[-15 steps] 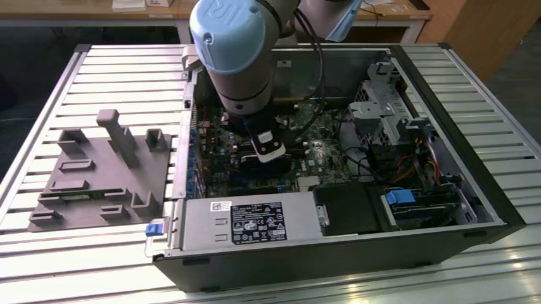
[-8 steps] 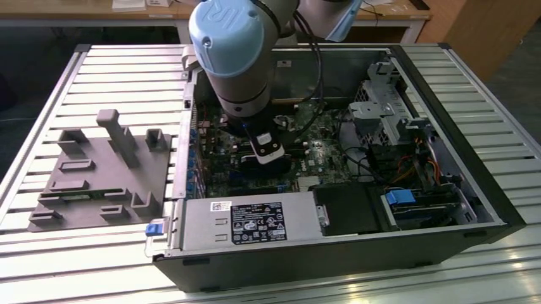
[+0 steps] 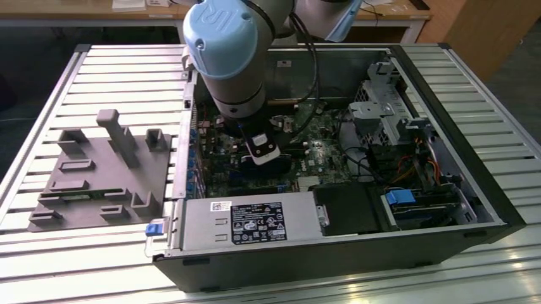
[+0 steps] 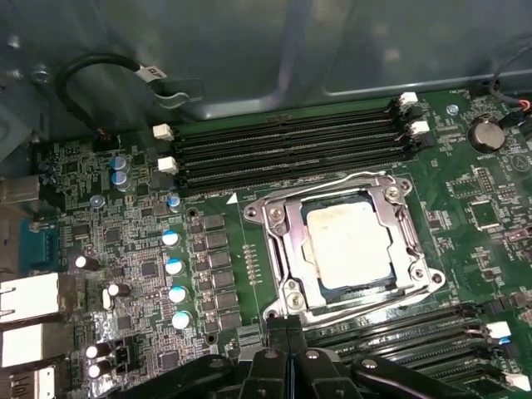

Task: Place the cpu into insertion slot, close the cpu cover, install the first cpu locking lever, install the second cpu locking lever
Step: 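Install the second cpu locking lever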

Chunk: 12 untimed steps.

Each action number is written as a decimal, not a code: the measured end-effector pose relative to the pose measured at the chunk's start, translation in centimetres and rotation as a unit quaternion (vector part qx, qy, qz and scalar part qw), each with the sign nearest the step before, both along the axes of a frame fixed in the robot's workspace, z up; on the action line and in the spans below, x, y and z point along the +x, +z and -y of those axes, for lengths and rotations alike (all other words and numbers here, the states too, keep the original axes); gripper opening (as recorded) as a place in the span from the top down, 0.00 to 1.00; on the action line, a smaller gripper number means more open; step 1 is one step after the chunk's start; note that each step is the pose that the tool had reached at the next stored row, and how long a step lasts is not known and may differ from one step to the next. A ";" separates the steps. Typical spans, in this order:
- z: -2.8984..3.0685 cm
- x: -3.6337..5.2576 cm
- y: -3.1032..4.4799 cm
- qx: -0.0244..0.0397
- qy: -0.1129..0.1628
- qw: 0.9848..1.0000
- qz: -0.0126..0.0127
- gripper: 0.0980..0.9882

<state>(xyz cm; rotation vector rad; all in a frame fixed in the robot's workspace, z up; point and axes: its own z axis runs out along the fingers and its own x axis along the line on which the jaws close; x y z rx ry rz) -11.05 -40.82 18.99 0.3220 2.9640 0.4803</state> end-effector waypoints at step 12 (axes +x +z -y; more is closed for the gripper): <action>-0.13 -0.02 -0.37 0.000 0.000 1.000 0.000 1.00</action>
